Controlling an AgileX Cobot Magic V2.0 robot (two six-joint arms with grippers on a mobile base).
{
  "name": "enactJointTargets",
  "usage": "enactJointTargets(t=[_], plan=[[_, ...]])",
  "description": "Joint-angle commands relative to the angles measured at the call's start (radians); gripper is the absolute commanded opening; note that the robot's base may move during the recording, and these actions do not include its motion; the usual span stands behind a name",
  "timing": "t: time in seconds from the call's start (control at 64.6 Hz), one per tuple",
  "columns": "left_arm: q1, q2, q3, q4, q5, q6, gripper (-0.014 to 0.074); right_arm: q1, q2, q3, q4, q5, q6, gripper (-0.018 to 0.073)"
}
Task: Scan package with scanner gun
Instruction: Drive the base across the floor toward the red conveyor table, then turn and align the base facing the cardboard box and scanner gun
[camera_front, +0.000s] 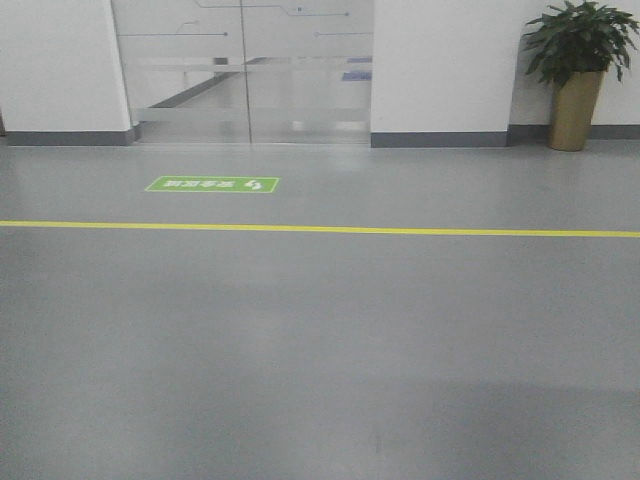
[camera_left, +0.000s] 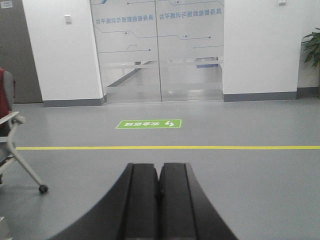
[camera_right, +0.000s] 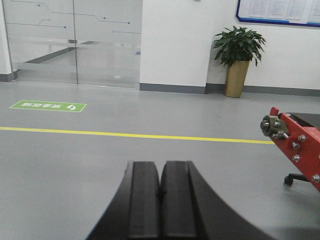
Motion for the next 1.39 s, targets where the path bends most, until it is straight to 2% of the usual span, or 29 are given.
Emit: enactJointTargets(t=[0.0,1.379], plan=[[0.001,-0.004,-0.003,-0.005,-0.020,0.000,-0.0111,-0.001,-0.004,0.000,-0.004,-0.019,0.000,-0.0154],[-0.001,-0.004,-0.003,-0.005,-0.020,0.000,-0.0111,-0.001,-0.004,0.000,-0.004,-0.019,0.000,-0.0154]])
